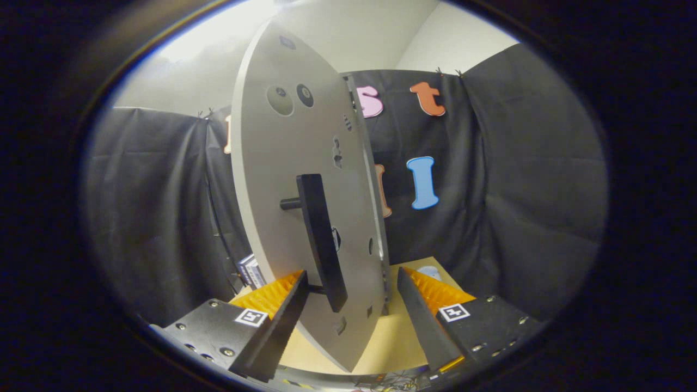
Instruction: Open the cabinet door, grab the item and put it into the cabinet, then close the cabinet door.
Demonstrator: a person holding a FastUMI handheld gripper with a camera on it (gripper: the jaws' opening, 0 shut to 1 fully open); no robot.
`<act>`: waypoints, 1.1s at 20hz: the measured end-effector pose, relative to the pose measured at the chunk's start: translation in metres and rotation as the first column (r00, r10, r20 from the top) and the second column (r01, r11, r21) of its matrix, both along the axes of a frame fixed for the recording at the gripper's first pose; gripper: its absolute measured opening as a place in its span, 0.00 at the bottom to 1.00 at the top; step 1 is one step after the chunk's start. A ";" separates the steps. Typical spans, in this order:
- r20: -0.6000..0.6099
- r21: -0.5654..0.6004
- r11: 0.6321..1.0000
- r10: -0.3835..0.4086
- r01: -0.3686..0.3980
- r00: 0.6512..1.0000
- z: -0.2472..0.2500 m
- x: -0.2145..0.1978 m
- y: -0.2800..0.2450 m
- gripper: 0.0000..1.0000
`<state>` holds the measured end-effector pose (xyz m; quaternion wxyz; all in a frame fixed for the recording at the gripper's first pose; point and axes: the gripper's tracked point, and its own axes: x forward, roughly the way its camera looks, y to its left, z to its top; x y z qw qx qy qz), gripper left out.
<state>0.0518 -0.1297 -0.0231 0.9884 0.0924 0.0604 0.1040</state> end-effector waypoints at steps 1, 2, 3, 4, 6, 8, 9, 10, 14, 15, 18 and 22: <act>-0.005 0.003 1.000 0.010 -0.010 1.000 -0.004 0.004 0.003 0.98; -0.018 -0.007 1.000 0.027 -0.027 0.999 -0.008 0.005 0.009 0.98; -0.005 0.002 0.999 0.038 -0.038 0.999 -0.005 0.009 0.017 0.98; 0.003 0.005 0.999 0.047 -0.047 0.999 -0.003 0.011 0.025 0.99; 0.004 -0.004 0.997 0.079 -0.079 0.997 -0.002 0.016 0.039 0.98; -0.004 0.008 0.993 0.117 -0.117 0.993 -0.005 0.022 0.054 0.98; -0.003 0.015 0.991 0.135 -0.135 0.991 -0.005 0.024 0.063 0.98; -0.004 0.023 0.988 0.152 -0.152 0.988 -0.005 0.026 0.071 0.98; 0.013 0.015 0.976 0.216 -0.216 0.976 -0.005 0.044 0.109 0.98; 0.020 0.002 0.975 0.224 -0.224 0.974 -0.004 0.049 0.118 0.98; 0.025 -0.021 0.966 0.257 -0.257 0.966 -0.005 0.066 0.151 1.00; 0.026 -0.026 0.959 0.283 -0.282 0.959 -0.006 0.091 0.190 1.00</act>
